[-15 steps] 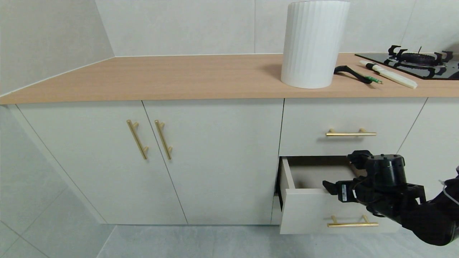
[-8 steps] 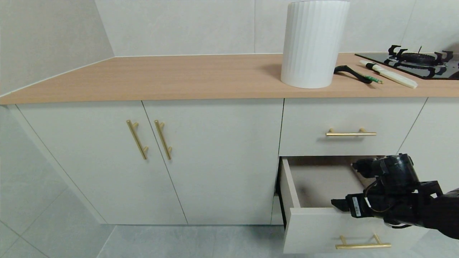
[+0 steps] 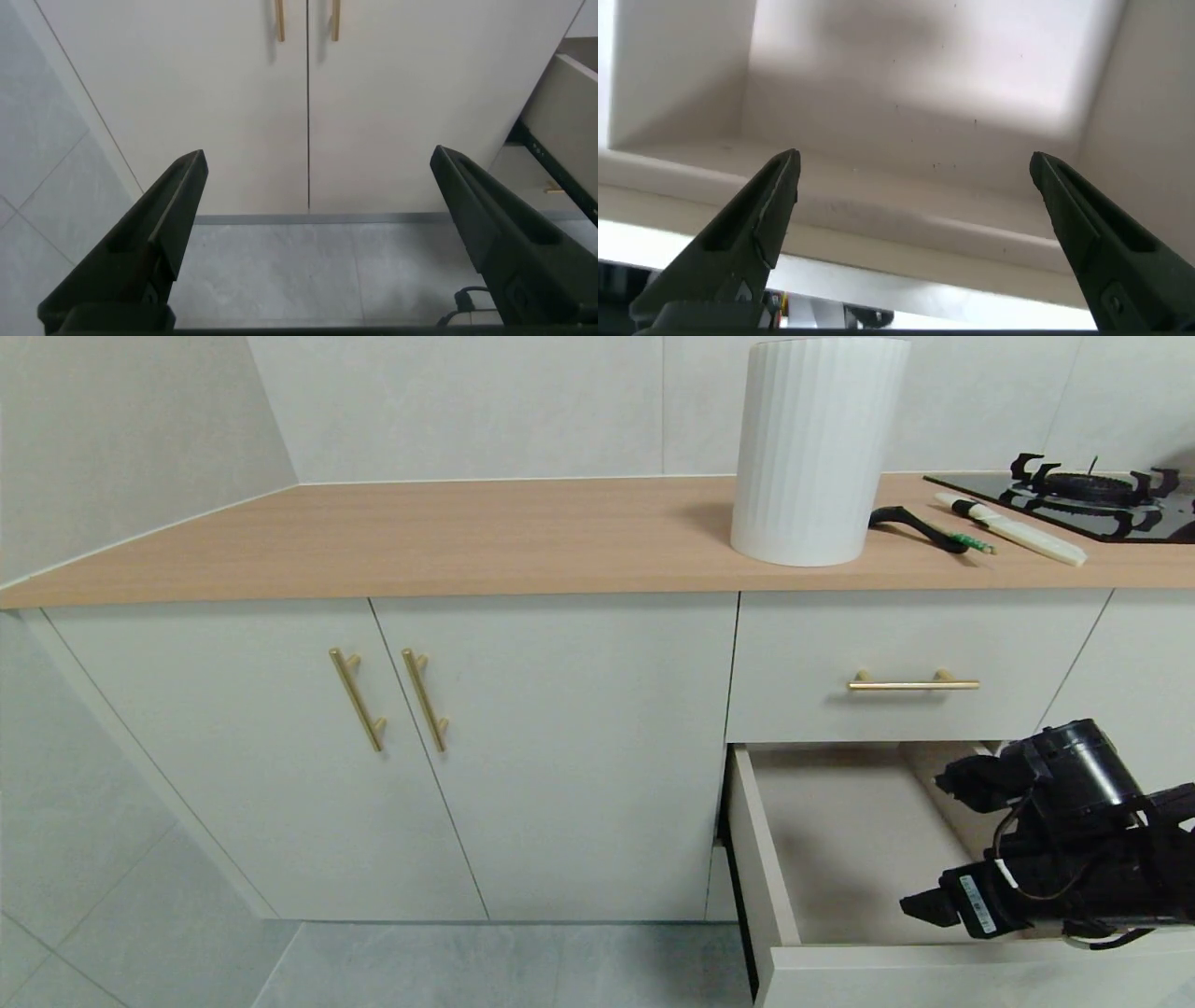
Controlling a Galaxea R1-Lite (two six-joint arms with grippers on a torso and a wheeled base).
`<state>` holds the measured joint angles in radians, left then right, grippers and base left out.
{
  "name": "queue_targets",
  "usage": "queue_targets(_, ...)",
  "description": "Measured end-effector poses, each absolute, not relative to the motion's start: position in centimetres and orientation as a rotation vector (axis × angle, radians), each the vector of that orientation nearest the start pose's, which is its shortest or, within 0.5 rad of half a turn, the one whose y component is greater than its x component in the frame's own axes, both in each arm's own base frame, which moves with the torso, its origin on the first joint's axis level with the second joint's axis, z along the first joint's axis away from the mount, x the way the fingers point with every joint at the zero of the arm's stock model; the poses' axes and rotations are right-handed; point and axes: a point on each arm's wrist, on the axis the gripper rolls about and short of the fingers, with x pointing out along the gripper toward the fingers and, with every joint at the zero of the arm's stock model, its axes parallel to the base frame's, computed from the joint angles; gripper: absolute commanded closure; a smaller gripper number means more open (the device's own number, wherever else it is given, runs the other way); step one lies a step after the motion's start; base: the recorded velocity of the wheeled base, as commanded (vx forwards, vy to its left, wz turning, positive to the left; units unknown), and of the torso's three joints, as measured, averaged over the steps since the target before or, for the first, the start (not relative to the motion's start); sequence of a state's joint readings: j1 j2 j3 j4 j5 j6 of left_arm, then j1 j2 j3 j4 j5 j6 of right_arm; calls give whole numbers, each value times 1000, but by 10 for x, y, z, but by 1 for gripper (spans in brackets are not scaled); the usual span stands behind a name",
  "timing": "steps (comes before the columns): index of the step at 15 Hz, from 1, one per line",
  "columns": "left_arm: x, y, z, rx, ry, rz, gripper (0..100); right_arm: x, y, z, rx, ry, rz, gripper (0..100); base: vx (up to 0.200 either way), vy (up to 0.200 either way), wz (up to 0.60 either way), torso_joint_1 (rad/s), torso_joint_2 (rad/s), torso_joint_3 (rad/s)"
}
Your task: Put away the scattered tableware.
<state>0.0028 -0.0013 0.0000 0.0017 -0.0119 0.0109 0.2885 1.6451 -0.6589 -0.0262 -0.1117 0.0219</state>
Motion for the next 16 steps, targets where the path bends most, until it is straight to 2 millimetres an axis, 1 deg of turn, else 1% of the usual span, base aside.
queue_targets(7, -23, 0, 75, 10, 0, -9, 0, 214, 63, 108, -292, 1117, 193, 0, 0, 0, 0, 0, 0, 0)
queue_targets(10, -23, 0, 75, 11, 0, -10, 0, 200, 62, 114, -346, 1225, 223, 0, 0, 0, 0, 0, 0, 0)
queue_targets(16, -23, 0, 75, 11, 0, -10, 0, 181, 69, 124, -421, 1306, 287, 0, 0, 0, 0, 0, 0, 0)
